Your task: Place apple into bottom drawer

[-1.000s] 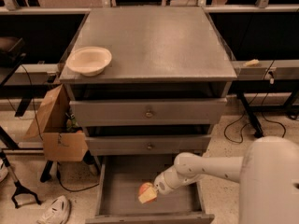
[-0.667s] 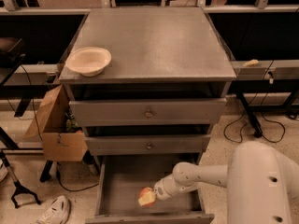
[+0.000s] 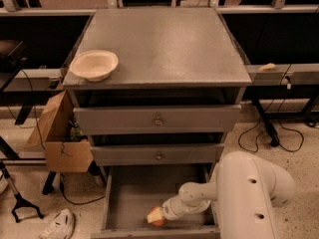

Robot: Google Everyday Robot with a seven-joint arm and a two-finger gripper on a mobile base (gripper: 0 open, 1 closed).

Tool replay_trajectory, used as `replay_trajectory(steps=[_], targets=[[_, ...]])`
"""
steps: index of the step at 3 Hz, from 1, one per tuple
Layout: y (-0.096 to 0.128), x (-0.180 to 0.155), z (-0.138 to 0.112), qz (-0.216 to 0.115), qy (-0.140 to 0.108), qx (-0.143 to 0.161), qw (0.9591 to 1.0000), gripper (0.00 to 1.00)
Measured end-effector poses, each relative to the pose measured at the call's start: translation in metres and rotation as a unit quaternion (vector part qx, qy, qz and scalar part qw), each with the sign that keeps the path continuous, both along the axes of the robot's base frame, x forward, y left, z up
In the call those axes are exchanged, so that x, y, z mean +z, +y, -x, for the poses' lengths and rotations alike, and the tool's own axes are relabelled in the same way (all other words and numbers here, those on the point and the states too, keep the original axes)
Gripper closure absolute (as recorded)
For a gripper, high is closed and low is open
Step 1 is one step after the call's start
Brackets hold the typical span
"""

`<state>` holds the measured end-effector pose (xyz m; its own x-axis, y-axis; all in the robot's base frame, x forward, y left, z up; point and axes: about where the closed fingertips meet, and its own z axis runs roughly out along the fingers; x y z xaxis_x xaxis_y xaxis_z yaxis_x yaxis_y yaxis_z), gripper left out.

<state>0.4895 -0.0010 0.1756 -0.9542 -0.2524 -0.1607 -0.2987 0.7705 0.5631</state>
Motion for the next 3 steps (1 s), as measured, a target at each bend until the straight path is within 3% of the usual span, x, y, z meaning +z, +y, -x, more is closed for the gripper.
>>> replay_trajectory(steps=[2,3], targets=[[-0.002,-0.030,0.013,0.007,0.055,-0.079,0.9954,0.37],[-0.003,-0.032,0.013,-0.001,0.061,-0.092,0.9939,0.14]])
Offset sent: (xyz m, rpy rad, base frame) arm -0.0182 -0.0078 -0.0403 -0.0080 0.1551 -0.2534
